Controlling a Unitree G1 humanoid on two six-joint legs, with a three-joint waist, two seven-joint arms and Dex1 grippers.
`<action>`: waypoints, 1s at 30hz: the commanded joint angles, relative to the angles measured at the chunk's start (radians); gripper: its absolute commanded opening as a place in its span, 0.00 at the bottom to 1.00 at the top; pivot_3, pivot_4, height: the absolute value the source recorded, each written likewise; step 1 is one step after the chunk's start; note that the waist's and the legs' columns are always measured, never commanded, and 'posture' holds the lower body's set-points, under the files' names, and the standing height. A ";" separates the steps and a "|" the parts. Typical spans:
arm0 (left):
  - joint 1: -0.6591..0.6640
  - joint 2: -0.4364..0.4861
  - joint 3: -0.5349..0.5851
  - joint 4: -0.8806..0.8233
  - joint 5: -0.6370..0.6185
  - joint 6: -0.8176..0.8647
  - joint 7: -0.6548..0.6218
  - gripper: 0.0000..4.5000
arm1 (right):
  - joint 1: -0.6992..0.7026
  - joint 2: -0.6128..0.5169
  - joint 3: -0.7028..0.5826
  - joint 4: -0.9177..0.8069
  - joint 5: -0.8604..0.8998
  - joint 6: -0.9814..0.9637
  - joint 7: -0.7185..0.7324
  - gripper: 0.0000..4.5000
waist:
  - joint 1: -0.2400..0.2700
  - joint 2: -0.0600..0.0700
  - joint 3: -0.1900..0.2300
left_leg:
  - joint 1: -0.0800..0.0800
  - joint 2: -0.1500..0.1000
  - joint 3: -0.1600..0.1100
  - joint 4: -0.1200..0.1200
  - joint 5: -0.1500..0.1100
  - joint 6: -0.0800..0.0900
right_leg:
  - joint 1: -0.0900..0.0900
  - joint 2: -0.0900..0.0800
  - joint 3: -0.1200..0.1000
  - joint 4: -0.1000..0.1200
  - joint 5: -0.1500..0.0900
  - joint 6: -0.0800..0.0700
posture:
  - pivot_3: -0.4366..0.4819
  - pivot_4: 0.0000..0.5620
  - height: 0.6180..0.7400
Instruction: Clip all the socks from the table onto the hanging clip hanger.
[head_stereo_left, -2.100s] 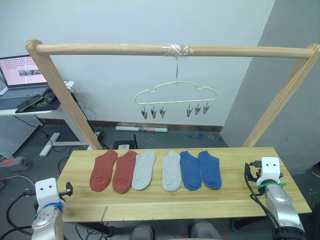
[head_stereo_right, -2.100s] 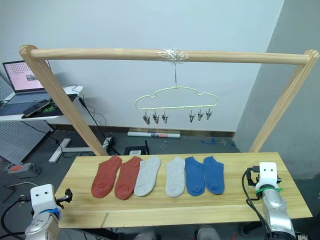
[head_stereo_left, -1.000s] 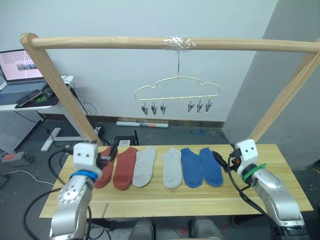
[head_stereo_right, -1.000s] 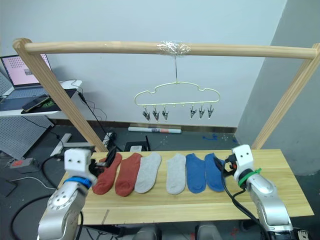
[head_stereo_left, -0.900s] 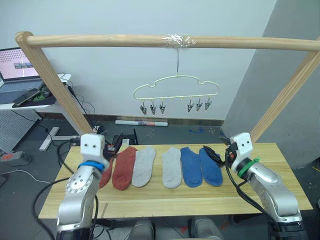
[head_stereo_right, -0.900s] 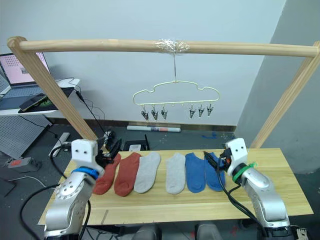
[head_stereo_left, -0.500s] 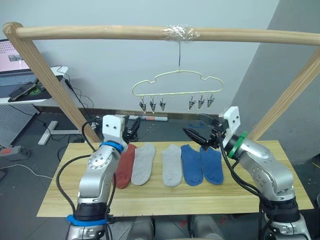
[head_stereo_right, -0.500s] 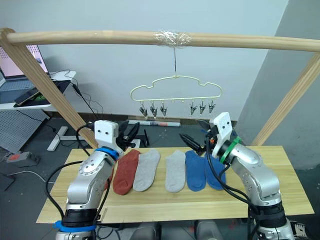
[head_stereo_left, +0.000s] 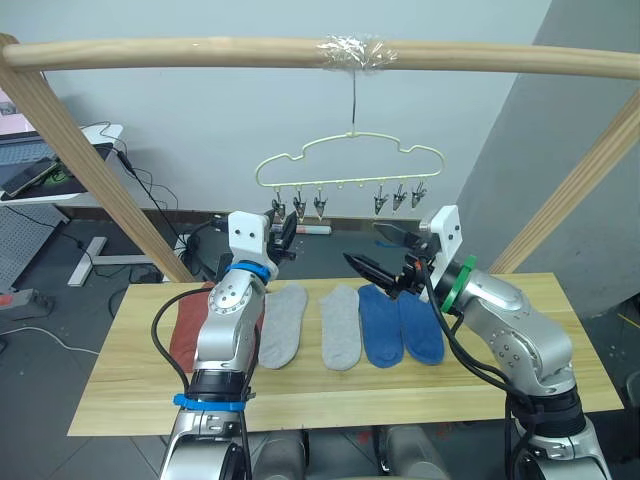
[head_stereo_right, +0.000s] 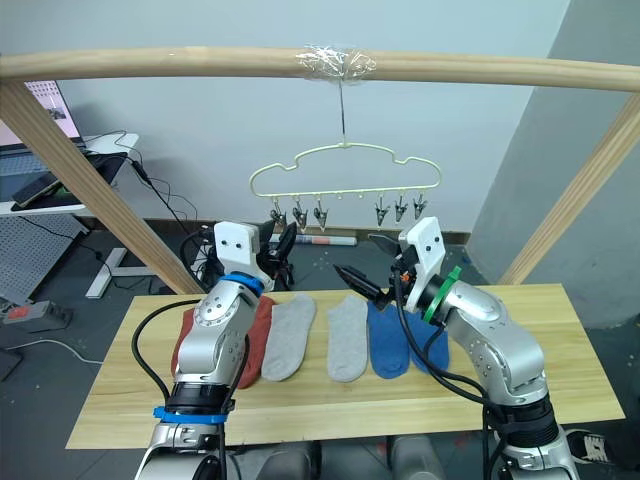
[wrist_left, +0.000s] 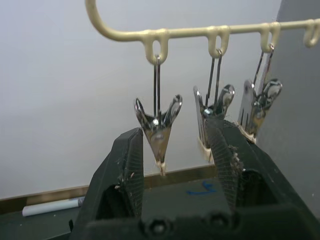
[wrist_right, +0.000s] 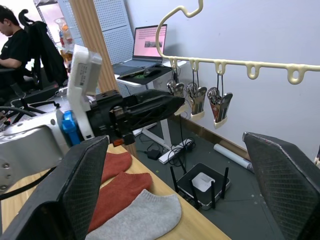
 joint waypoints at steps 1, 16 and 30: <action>-0.025 0.000 0.012 -0.011 0.008 -0.035 0.007 0.48 | -0.026 0.012 -0.016 -0.056 0.031 0.009 -0.021 1.00 | -0.004 0.000 0.000 | -0.001 0.000 0.000 0.000 0.000 0.000 | -0.001 0.000 0.000 0.000 0.000 0.000 | 0.32 0.32 1.00; -0.039 0.005 0.011 0.017 0.039 -0.093 0.032 0.48 | -0.032 0.009 -0.016 -0.080 0.053 0.022 -0.049 1.00 | -0.014 0.000 0.000 | -0.014 -0.001 -0.001 0.003 0.000 0.000 | -0.013 0.000 0.000 0.002 0.001 0.002 | 0.31 0.31 1.00; -0.068 0.011 0.023 0.048 0.045 -0.120 0.037 0.48 | -0.033 0.009 -0.024 -0.084 0.066 0.033 -0.061 1.00 | -0.023 0.000 0.000 | -0.014 -0.001 -0.001 0.003 0.000 0.000 | -0.013 0.000 0.000 0.002 0.001 0.002 | 0.30 0.31 1.00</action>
